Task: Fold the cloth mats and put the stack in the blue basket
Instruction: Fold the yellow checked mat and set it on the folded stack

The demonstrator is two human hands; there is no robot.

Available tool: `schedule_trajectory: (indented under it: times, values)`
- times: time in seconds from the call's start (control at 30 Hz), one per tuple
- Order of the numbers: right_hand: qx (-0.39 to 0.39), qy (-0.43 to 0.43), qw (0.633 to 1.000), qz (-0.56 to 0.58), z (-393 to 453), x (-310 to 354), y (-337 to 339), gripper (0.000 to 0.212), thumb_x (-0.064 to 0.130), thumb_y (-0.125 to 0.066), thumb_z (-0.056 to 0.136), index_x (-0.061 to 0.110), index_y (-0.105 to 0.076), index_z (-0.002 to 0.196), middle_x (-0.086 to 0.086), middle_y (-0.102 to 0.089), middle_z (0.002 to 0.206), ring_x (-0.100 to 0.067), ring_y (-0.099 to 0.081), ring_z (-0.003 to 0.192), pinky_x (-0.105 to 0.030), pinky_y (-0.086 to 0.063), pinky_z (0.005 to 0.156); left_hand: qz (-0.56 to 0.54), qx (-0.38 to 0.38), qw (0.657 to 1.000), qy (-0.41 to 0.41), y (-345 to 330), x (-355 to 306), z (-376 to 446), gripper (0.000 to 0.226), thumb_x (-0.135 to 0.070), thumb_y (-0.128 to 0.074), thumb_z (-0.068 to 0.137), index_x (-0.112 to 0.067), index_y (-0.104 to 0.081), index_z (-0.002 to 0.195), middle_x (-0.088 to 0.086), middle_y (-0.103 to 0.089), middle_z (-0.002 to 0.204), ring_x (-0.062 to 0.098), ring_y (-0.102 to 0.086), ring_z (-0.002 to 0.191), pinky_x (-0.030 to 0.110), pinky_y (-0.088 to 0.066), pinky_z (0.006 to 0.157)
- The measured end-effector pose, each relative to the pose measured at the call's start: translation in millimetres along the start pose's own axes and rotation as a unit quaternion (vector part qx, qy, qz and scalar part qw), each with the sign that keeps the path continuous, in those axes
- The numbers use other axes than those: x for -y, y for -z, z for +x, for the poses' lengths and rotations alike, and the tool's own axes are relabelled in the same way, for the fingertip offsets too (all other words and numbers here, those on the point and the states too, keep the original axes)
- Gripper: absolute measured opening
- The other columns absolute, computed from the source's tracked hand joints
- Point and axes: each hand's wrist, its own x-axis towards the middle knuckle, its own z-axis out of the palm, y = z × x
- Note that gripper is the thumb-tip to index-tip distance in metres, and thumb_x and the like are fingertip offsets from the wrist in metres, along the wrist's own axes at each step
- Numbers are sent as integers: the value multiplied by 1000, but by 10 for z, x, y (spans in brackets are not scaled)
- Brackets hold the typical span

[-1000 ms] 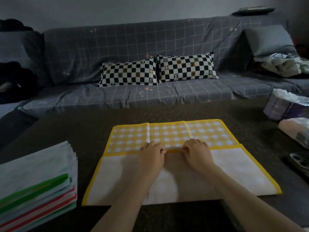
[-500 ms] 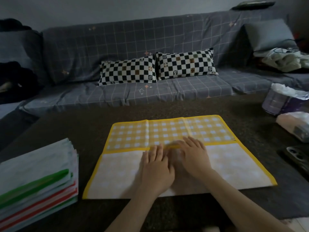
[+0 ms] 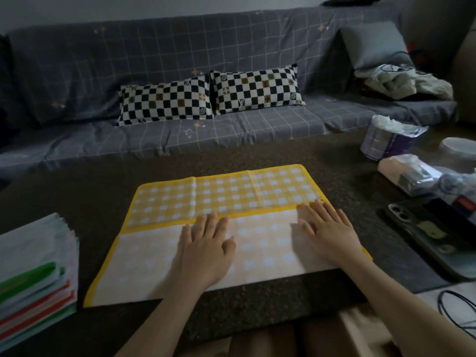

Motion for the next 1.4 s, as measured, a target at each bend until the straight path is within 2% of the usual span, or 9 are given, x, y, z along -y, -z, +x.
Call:
schedule_trajectory:
  times: [0.27,0.47,0.63,0.8,0.97,1.13,1.27,1.33,1.4]
  values:
    - [12,-9,1000,3,28,67,26,58,56,-10,96,35,-1,150,1,5,159,-19,11,146,-42,9,117,-10,-6,1000,1,11,-33,-14,59,-54,-8,97,-34,8,151,-3,16,159,20,17,146,50,7,117]
    - [8,83,994,74,-38,720,25,50,41,-20,101,33,-12,150,0,0,159,-18,7,146,-37,6,117,-32,-68,997,8,17,-81,-77,55,-49,-22,97,-30,-20,149,2,-19,156,27,-16,142,51,-11,117]
    - [-11,134,989,56,-24,1089,-124,49,38,-19,101,33,-12,150,5,-2,159,-14,3,146,-35,1,118,-20,-52,998,33,-27,-212,-167,66,-52,-16,95,-20,-6,153,5,-2,161,24,5,148,50,5,117]
    - [-9,125,992,11,1,1050,-173,50,44,-12,100,36,-4,149,8,2,159,-12,4,146,-35,0,118,-19,-10,1000,7,-12,221,-228,62,-58,-12,95,-36,4,151,-5,10,160,18,14,146,49,10,116]
    - [-25,128,991,-4,-16,1045,-189,87,56,18,66,39,-7,148,9,-3,158,-12,-1,146,-34,-3,117,-2,8,996,89,20,1062,-336,63,-65,-8,92,-43,9,148,-9,15,159,18,19,145,50,10,116]
    - [-22,127,991,-21,17,1032,-199,68,57,8,83,40,-3,148,9,0,159,-12,1,146,-34,-2,117,-31,0,997,76,16,1211,-382,63,-66,-11,92,-43,7,148,-10,15,159,16,19,145,45,13,116]
    - [-13,123,992,-11,-34,1051,-150,88,57,21,65,39,-2,148,9,1,158,-13,2,146,-34,-1,117,-45,5,996,76,49,1166,-395,63,-64,-14,94,-42,5,149,-9,15,159,17,19,145,47,12,117]
    - [-15,122,992,-4,-40,1074,-154,87,57,21,67,38,-4,148,8,0,159,-13,2,146,-35,-2,117,-65,10,994,89,81,1131,-383,62,-63,-17,94,-41,-2,150,-8,11,160,18,17,146,48,10,117]
    - [-17,119,993,2,-57,1085,-139,70,58,7,82,37,-6,148,8,-1,159,-14,1,147,-35,-2,118,-108,-6,990,94,156,997,-342,57,-59,-22,96,-38,-20,148,-6,-1,161,18,7,147,48,2,118]
